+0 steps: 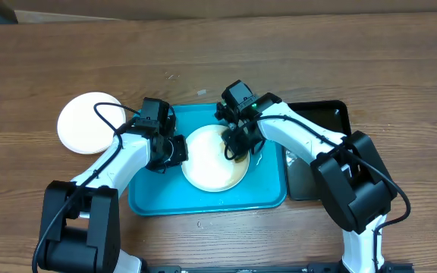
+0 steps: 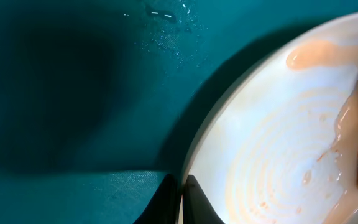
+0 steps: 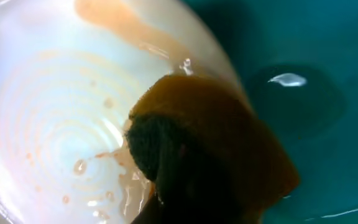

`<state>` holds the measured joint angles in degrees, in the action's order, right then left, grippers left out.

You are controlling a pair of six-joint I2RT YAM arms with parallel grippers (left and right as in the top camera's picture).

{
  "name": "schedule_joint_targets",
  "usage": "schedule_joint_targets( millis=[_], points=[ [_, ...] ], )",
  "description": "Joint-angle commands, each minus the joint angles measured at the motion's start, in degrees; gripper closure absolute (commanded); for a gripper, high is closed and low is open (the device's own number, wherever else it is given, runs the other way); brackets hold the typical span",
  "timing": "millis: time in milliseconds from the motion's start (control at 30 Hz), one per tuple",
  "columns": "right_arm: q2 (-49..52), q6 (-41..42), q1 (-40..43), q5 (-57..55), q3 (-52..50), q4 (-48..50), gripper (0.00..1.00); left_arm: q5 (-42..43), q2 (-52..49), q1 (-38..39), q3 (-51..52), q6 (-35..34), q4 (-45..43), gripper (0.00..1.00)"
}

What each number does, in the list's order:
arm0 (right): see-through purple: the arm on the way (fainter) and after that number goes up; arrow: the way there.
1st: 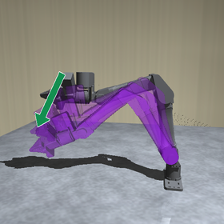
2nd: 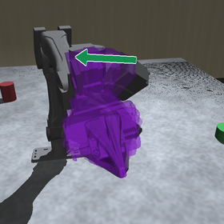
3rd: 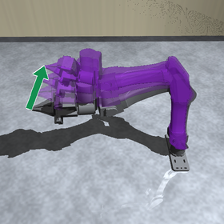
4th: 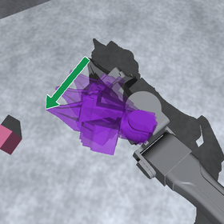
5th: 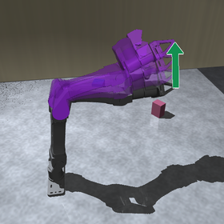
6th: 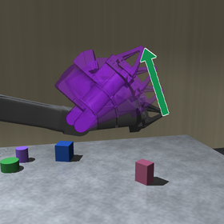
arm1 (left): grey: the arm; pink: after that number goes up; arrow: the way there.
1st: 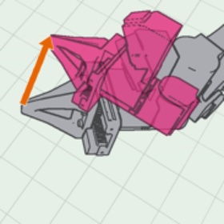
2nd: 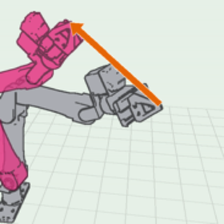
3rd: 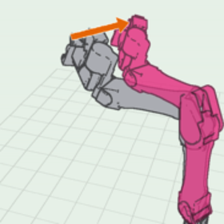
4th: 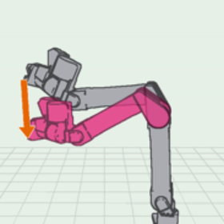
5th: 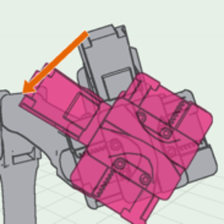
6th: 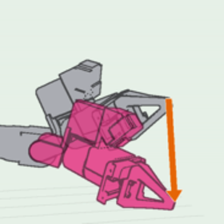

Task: Clean dirty plates on tray and stack at the side
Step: 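Wipe the white plate surface with the sponge in the right gripper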

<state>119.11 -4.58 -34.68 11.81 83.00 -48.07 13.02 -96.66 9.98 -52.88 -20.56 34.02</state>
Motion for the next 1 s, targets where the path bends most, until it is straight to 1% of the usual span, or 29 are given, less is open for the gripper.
schedule_joint_targets(
  millis=[0, 233, 367, 400, 567, 700, 733, 800, 867, 967],
  points=[
    [0.90, -2.99, -1.36, 8.50, -1.79, -1.90, 0.96, 0.55, -0.63, -0.15, -0.72, 1.25, -0.48, 0.95],
    [0.90, -3.06, -1.27, 8.41, -1.64, -1.95, 0.96, 0.61, -0.63, -0.15, -0.72, 1.25, -0.59, 0.95],
    [0.90, -3.43, -1.27, 8.22, -1.64, -1.70, 0.95, 0.81, -0.63, -0.15, -0.72, 1.25, -0.70, 0.95],
    [0.90, -3.43, -1.27, 8.22, -1.64, -1.66, 0.94, 0.85, -0.63, -0.15, -0.72, 1.22, -0.72, 0.95],
    [0.90, -3.48, -1.27, 8.79, -1.49, -1.53, 0.94, 1.03, -0.63, -0.15, -0.72, 1.25, -0.90, 0.95],
    [0.90, -6.82, -1.27, 15.54, 0.85, -3.85, 0.94, 1.01, -0.63, -0.15, -0.72, 1.25, -0.90, 0.95],
    [0.90, -7.13, -1.27, 20.20, 2.34, -4.11, 0.94, 1.03, -0.63, -0.15, -0.72, 1.25, -0.90, 0.95],
    [0.90, -7.50, -1.27, 25.38, 3.78, -3.41, 0.94, 1.03, -0.63, -0.15, -0.72, 1.25, -0.90, 0.95],
    [0.90, -7.48, -1.25, 27.98, 5.27, -2.93, 0.94, 1.01, -0.63, -0.15, -0.72, 1.25, -0.90, 0.95],
    [0.90, -7.48, -0.48, 28.20, 9.16, -4.72, 0.94, 0.98, -0.63, -0.15, -0.72, 1.27, -0.85, 0.94]
  ],
)
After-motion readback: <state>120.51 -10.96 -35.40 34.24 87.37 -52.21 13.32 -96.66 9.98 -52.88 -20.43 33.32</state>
